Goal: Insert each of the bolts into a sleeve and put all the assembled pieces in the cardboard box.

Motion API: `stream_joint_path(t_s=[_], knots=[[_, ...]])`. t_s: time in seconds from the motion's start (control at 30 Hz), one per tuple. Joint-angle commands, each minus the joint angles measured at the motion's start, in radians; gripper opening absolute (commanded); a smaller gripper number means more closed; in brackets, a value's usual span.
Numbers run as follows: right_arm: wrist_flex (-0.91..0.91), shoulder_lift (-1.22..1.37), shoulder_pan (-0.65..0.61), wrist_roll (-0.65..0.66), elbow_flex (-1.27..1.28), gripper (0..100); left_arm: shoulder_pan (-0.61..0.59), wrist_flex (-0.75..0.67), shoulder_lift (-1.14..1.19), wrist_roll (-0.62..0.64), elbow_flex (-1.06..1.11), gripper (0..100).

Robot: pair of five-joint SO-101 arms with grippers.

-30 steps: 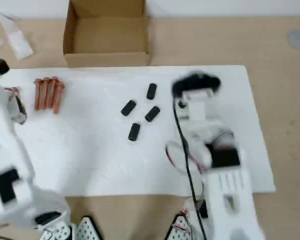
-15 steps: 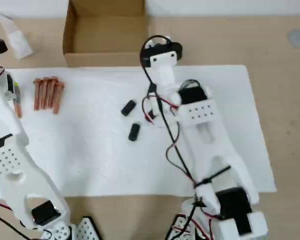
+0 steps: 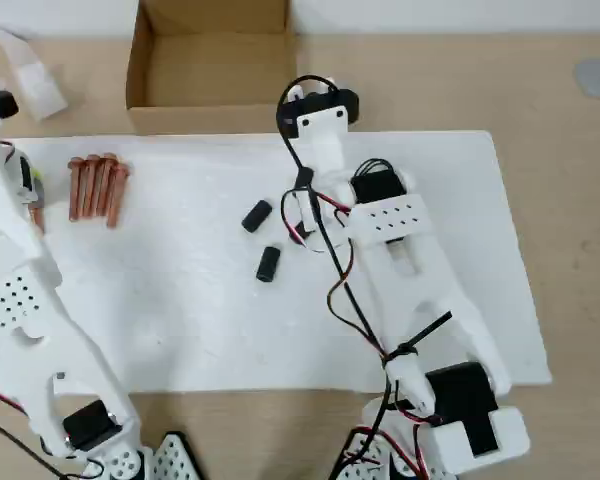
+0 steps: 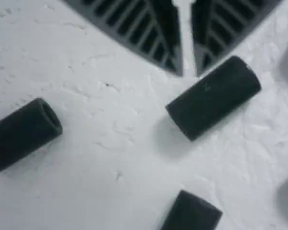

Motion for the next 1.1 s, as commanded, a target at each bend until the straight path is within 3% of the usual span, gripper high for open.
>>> stream_joint_path(t_s=[0.0,0.2,0.37,0.5,0.63,0.83,1.07], knots=[[-0.018,0.001,-0.015,-0.002,-0.065,0.9,-0.012,-0.044,0.039,0.075,-0.097,14],[-0.018,0.002,-0.015,-0.002,-0.065,0.9,-0.021,-0.095,0.150,0.203,-0.172,14],[-0.018,0.002,-0.015,-0.002,-0.065,0.9,-0.014,-0.069,0.209,0.207,-0.184,13],[-0.017,0.002,-0.018,-0.002,-0.062,0.9,-0.017,-0.006,0.242,0.206,-0.192,0],[-0.008,0.002,-0.073,-0.011,-0.051,0.9,-0.015,0.049,0.257,0.203,-0.192,1],[-0.020,0.002,-0.222,-0.195,-0.051,0.9,-0.014,0.150,0.183,0.176,-0.255,1],[-0.061,0.087,-0.209,-0.284,-0.051,0.9,-0.018,0.199,-0.012,0.129,-0.235,1]])
